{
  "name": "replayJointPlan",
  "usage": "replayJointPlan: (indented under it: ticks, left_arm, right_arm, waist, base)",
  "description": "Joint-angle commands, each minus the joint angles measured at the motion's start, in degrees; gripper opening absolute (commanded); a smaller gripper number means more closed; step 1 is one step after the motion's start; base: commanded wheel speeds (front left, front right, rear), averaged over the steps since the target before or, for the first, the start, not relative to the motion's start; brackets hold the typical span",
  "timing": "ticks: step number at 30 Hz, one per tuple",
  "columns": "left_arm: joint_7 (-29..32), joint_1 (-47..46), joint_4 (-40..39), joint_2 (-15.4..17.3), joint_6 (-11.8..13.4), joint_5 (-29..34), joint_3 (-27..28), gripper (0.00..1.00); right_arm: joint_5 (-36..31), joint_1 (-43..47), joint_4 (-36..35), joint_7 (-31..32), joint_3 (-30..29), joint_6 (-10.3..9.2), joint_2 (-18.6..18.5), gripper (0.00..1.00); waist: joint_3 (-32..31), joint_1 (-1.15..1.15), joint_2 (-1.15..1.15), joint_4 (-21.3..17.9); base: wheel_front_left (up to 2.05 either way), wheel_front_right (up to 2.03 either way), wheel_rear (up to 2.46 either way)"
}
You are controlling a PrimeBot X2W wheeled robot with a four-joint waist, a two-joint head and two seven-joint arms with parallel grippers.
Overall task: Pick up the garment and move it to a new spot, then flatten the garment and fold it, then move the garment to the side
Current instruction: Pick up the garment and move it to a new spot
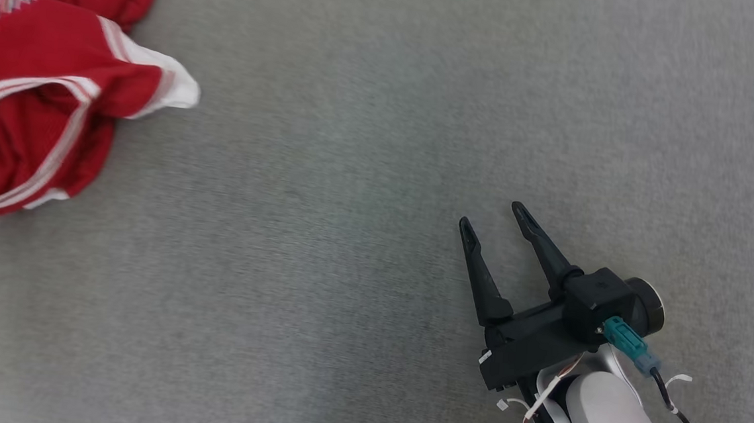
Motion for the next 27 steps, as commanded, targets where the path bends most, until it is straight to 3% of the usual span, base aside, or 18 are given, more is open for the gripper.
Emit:
replayJointPlan:
  ticks: [1,17,18,19,20,21,27]
  left_arm:
    - [0.4,0.4,-1.0,0.6,0.3,0.8,-0.2,1.0]
    - [-2.6,4.6,-1.9,3.1,0.8,7.7,-5.1,1.0]
    - [-2.9,4.6,-1.6,3.1,0.6,7.7,-5.0,0.93]
    - [-3.4,4.7,-1.5,3.2,0.5,7.8,-4.8,0.47]
    - [-3.7,4.8,-1.3,3.5,0.4,7.9,-4.9,0.19]
    - [-3.9,4.9,-1.1,3.7,0.0,7.9,-4.9,0.0]
    - [-6.0,4.4,0.5,4.0,-1.7,7.0,-4.2,0.0]
  right_arm:
    - [-0.1,-0.9,0.0,-0.4,-0.2,-0.12,-0.1,1.0]
    - [-0.1,-0.8,1.8,-0.8,-1.6,-0.13,-0.4,1.0]
    - [-0.2,-0.7,1.9,-0.8,-1.7,-0.13,-0.4,1.0]
    - [-0.3,-0.6,1.8,-0.8,-1.7,-0.13,-0.4,1.0]
    - [-0.3,-0.6,1.8,-0.7,-1.7,-0.13,-0.4,1.0]
    - [-0.4,-0.5,1.7,-0.6,-1.8,-0.13,-0.4,1.0]
    - [-0.4,-0.2,1.8,-0.4,-2.4,-0.13,-0.5,1.0]
  waist:
    - [5.9,-0.01,-0.01,-5.4]
    - [7.1,-0.01,-0.01,-6.6]
    - [7.1,-0.01,-0.01,-6.6]
    - [7.1,-0.01,-0.01,-6.7]
    - [7.1,-0.01,-0.01,-6.7]
    - [7.1,-0.01,-0.01,-6.7]
    - [7.2,-0.01,-0.01,-6.2]
  base:
    - [0.0,0.0,0.0]
    - [0.0,0.0,0.0]
    - [0.0,0.0,0.0]
    - [0.0,0.0,0.0]
    - [0.0,0.0,0.0]
    - [0.0,0.0,0.0]
    - [0.0,0.0,0.0]
